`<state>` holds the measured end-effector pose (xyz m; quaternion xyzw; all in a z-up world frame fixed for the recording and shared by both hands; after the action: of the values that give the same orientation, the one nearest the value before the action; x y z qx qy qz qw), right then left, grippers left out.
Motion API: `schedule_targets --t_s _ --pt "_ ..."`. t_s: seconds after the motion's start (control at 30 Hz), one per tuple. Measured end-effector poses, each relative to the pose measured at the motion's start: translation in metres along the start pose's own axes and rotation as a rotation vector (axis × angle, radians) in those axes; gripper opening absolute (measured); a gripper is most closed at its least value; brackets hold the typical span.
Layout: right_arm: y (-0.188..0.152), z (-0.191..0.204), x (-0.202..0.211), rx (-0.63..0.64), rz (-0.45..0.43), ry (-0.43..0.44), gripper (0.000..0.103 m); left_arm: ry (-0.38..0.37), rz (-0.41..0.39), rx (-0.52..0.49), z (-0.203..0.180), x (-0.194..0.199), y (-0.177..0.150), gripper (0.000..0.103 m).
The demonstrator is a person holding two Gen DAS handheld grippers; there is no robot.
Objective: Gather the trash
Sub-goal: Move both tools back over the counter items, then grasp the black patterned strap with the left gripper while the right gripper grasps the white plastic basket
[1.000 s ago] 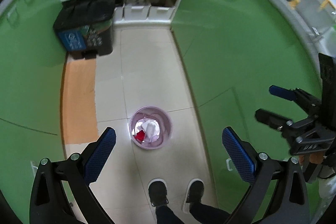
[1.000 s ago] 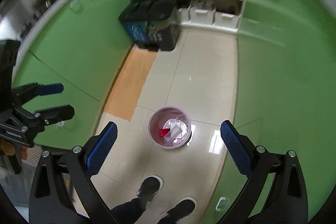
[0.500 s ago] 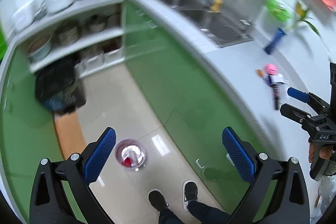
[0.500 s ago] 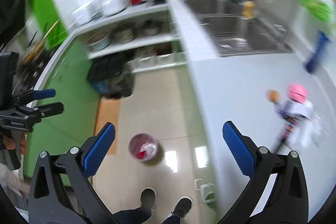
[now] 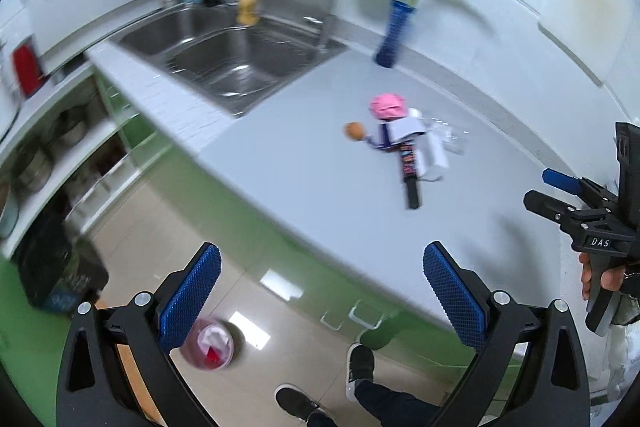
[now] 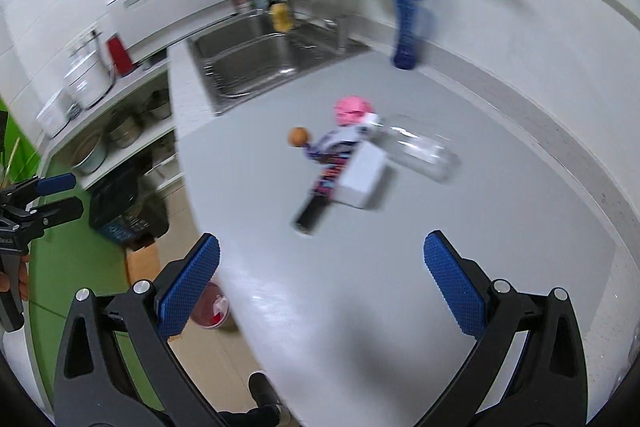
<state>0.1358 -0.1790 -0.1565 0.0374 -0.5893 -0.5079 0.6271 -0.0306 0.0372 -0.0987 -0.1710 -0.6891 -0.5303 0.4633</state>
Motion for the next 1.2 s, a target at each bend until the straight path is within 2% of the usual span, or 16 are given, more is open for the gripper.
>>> schedule_targets --t_s 0.17,0.4,0.6,0.8,0.9,0.93,0.97,1.13,1.2 --pt "0.003 -0.043 0.005 -0.019 0.006 -0.011 0.100 -0.043 0.021 -0.063 -0.057 -0.029 0.022 0.097" --pt "0.013 -0.087 -0.009 -0.032 0.031 0.010 0.100 -0.038 0.088 -0.132 -0.119 -0.089 0.034 0.097" --pt "0.015 -0.115 -0.026 -0.037 0.063 0.039 0.100 -0.010 0.148 -0.160 -0.148 -0.138 0.028 0.097" --pt "0.015 -0.126 -0.044 -0.039 0.096 0.063 0.100 -0.004 0.176 -0.166 -0.160 -0.163 0.024 0.095" --pt "0.014 -0.127 -0.048 -0.045 0.099 0.066 0.100 -0.011 0.193 -0.169 -0.161 -0.170 0.024 0.077" --pt "0.014 -0.128 -0.048 -0.048 0.099 0.068 0.100 -0.012 0.199 -0.172 -0.162 -0.172 0.023 0.068" --pt "0.014 -0.128 -0.049 -0.052 0.100 0.072 0.100 -0.011 0.206 -0.174 -0.162 -0.174 0.022 0.065" --pt "0.015 -0.130 -0.053 -0.057 0.103 0.074 0.100 -0.022 0.236 -0.190 -0.171 -0.182 0.017 0.028" --pt "0.016 -0.128 -0.054 -0.059 0.102 0.077 0.100 -0.014 0.246 -0.200 -0.171 -0.185 0.015 0.019"
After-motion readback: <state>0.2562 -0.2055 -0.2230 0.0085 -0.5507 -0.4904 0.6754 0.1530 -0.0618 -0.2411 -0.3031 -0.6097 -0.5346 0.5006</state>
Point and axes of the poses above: each gripper's, at about its wrist camera, not at the fingertips, and x roughly against the way its jaws point, z to its left, y to its top, the point moved 9 cm from there along -x, roughly the way its jaws point, and after that the axes turned 12 degrees about y, right-handed, at the moved point
